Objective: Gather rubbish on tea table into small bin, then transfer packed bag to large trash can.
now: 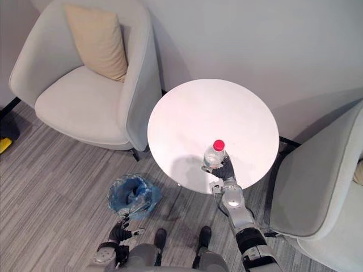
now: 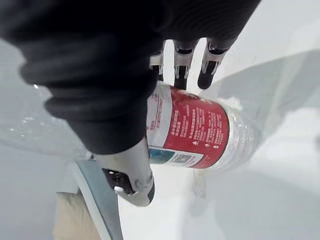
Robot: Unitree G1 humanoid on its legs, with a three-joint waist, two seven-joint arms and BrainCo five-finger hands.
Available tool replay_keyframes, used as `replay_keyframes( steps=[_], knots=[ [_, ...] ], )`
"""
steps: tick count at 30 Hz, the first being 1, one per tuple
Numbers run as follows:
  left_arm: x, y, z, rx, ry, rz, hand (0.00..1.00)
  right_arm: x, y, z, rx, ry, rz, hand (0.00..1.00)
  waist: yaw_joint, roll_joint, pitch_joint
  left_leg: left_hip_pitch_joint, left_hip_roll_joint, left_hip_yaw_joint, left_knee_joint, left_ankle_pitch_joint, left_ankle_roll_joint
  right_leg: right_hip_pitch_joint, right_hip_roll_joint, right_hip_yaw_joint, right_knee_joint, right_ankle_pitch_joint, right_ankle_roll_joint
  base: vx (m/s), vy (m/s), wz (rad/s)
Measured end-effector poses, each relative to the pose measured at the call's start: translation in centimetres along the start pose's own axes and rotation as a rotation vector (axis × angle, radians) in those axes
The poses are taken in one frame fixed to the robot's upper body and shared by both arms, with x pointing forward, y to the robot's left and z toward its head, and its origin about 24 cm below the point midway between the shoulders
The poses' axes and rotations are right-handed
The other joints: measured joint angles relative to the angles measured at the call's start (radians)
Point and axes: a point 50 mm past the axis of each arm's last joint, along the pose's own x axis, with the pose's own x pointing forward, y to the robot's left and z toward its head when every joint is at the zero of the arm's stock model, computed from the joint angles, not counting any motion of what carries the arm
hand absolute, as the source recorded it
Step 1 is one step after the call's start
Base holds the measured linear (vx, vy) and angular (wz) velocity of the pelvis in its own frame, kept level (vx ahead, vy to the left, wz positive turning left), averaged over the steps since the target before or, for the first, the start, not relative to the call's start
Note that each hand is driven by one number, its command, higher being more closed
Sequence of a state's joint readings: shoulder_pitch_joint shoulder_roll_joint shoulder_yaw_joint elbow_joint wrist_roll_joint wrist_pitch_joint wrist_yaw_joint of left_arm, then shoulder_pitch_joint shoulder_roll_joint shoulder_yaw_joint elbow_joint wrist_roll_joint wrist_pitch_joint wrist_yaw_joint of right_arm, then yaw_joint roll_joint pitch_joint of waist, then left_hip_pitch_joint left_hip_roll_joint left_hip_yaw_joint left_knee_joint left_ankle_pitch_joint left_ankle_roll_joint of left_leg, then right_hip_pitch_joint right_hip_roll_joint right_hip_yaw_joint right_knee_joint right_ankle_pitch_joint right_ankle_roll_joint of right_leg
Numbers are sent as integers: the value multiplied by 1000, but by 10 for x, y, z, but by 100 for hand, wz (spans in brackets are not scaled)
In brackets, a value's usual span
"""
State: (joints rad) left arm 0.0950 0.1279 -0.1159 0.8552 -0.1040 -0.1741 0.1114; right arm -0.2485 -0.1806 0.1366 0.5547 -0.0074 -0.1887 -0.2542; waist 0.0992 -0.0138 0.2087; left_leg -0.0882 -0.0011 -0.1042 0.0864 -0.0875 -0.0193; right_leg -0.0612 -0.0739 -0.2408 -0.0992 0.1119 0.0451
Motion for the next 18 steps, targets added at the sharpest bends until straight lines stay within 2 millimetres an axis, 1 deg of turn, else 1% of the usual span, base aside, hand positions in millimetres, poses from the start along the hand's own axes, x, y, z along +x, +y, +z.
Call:
replay_keyframes(
  steps=[2,3,6,10,13,16,18],
  knots=[
    [0,0,1,-4,-4,0,0,5,1,5,1,-9,-1,100,3,1,2,-6,0,-4,0,0,0,-4,0,-3,0,0,0,5,0,8],
    [0,-1,2,-7,-11,-2,0,8,1,8,4,-19,-3,100,8,4,7,-8,0,-4,0,0,0,-6,0,-3,0,0,0,0,0,0],
    [2,-3,6,-11,-26,-6,0,10,2,11,6,-27,-1,100,24,8,22,-8,-1,-5,0,0,0,-5,0,-4,0,0,0,-3,3,2],
    [2,-3,7,-19,-29,-5,0,10,11,16,4,-43,34,100,24,8,27,-10,-2,-12,0,1,1,-5,-1,-7,0,0,0,-5,2,3],
    [2,-3,7,-19,-29,-5,0,11,11,19,9,-56,34,100,24,8,27,-10,-2,-12,0,1,1,-5,-1,-7,0,0,0,0,0,0],
    [2,-3,7,-19,-28,-5,0,7,10,28,23,-104,33,100,24,8,27,-4,-1,-10,0,1,1,0,-1,-5,0,0,0,-21,4,-1],
    [2,-3,6,-18,-26,-5,0,-2,9,38,30,-171,34,100,23,7,28,10,0,-5,-1,1,1,10,0,1,0,0,0,-29,4,-6]
  ],
)
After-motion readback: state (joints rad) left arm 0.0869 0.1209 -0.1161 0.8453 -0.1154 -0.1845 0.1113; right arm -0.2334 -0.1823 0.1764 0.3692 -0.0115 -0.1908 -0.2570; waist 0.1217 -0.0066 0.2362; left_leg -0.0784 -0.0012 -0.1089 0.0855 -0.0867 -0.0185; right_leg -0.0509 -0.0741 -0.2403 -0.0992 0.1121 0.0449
